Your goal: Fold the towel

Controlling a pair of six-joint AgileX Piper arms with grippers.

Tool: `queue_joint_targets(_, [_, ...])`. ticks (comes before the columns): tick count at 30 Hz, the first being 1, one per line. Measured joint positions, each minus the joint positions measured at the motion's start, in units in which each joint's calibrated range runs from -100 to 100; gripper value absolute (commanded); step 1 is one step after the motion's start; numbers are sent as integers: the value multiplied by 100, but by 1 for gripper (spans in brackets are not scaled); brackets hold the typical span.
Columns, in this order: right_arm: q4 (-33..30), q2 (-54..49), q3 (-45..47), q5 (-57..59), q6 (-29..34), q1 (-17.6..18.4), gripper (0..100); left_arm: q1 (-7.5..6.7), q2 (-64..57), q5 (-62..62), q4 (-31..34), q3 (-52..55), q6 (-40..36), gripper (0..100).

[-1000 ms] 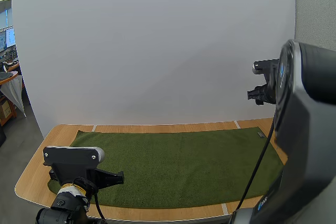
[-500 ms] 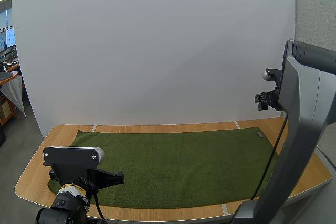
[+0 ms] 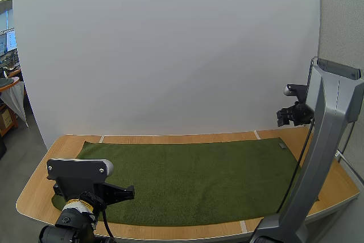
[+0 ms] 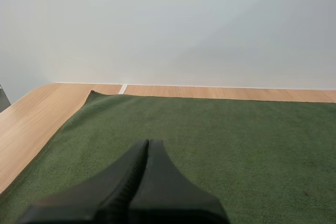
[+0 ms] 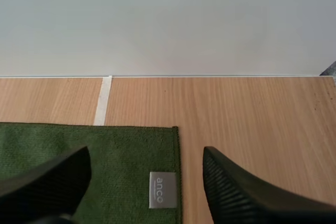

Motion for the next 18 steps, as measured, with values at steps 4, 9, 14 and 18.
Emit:
queue_joint_targets(4, [-97, 264, -340, 125, -9, 0, 100, 0, 0, 0, 0, 0, 0, 0])
queue_joint_targets(9, [-219, 850, -1132, 503, -9, 0, 100, 0, 0, 0, 0, 0, 0, 0])
queue_joint_targets(14, [-245, 1493, -1869, 1419, -20, 0, 100, 0, 0, 0, 0, 0, 0, 0])
queue_joint_targets(18, [-245, 1683, -1968, 1692, -215, 0, 100, 0, 0, 0, 0, 0, 0, 0])
